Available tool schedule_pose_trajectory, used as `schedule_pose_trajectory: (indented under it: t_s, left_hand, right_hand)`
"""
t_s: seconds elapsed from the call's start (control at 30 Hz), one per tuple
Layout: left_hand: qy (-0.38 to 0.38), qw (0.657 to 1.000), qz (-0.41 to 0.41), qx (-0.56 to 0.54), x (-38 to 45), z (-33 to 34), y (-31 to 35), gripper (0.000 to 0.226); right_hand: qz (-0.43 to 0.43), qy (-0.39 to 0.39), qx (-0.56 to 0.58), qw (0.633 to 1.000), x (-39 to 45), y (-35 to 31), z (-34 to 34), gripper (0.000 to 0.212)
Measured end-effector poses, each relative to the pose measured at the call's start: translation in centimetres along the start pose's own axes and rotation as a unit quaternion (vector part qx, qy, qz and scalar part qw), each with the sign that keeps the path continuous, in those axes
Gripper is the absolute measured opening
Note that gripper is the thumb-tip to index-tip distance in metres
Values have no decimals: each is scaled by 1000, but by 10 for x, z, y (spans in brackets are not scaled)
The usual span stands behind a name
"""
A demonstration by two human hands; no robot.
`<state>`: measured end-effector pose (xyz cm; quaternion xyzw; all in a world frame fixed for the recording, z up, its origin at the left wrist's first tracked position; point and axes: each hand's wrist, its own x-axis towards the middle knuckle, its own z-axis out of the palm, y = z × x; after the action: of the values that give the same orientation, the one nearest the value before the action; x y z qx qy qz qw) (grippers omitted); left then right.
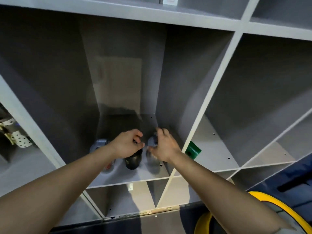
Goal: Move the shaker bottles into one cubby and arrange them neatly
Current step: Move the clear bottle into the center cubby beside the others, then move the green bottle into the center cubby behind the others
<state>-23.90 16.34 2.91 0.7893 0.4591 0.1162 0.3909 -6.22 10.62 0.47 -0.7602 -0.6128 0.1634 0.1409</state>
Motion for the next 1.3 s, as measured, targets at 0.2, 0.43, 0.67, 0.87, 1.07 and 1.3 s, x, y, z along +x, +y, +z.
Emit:
schedule_pose_trajectory:
  t_s: [0.2, 0.43, 0.67, 0.87, 1.07, 1.3]
  left_hand:
    - [-65, 980, 116, 148, -25, 16, 36, 25]
    - [-113, 961, 177, 181, -48, 66, 97, 27]
    - [-104, 963, 177, 175, -16, 129, 151, 41]
    - [-64, 982, 96, 152, 38, 182, 176, 50]
    - [-31, 989, -22, 143, 80, 209, 176, 54]
    - [18, 987, -107, 122, 116, 209, 165, 50]
  right_hand:
    - [-66, 2, 10, 998, -95, 13, -45, 19]
    - [28, 4, -33, 999, -128, 101, -81, 19]
    - [29, -6, -30, 999, -78, 173, -96, 16]
    - [1, -68, -23, 997, -16, 236, -88, 29]
    - [-39, -130, -9, 991, 57, 270, -56, 62]
    - [-21, -155, -4, 988, 123, 283, 11, 76]
